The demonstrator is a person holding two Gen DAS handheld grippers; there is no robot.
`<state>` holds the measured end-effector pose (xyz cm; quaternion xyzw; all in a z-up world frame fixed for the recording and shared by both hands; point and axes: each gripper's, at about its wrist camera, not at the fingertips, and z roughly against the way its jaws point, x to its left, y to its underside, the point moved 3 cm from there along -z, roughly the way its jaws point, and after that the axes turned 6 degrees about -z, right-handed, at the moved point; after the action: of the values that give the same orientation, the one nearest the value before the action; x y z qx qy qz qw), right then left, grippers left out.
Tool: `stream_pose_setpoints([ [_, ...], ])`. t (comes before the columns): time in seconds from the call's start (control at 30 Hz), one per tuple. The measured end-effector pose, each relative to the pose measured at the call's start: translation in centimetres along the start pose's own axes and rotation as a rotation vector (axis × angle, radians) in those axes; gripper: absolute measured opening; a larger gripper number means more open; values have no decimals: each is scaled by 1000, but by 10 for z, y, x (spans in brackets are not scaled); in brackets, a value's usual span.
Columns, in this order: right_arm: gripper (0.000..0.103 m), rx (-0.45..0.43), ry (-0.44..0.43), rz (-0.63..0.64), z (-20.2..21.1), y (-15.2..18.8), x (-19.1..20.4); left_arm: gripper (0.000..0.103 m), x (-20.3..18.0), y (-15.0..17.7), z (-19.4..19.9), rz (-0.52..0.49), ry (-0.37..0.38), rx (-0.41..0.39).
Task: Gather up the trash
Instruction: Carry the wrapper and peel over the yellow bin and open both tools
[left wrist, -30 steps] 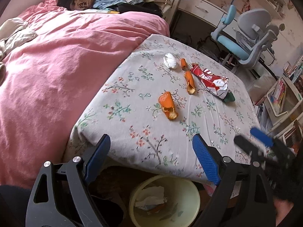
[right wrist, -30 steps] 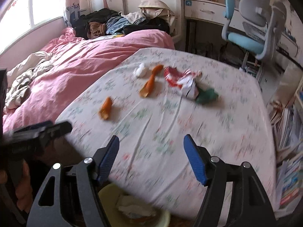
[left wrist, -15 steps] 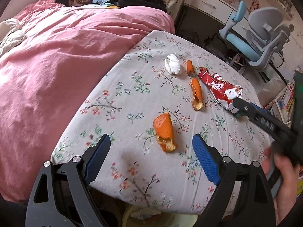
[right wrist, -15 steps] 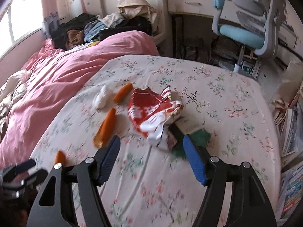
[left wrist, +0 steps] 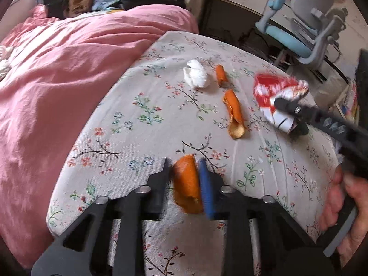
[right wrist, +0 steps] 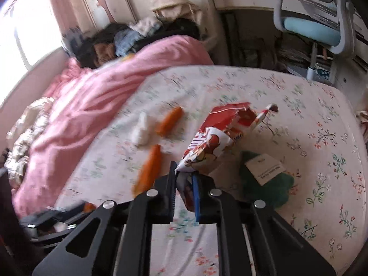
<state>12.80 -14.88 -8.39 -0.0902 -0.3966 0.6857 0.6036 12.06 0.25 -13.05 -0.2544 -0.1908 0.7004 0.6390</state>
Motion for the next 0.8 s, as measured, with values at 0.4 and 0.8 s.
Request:
stream_pose_setpoints([
  [0.4, 13, -210, -209, -124, 103, 10, 4, 18, 16, 11, 48, 123, 187, -135],
  [0.8, 13, -76, -193, -22, 135, 98, 41, 18, 21, 41, 86, 83, 186, -156],
])
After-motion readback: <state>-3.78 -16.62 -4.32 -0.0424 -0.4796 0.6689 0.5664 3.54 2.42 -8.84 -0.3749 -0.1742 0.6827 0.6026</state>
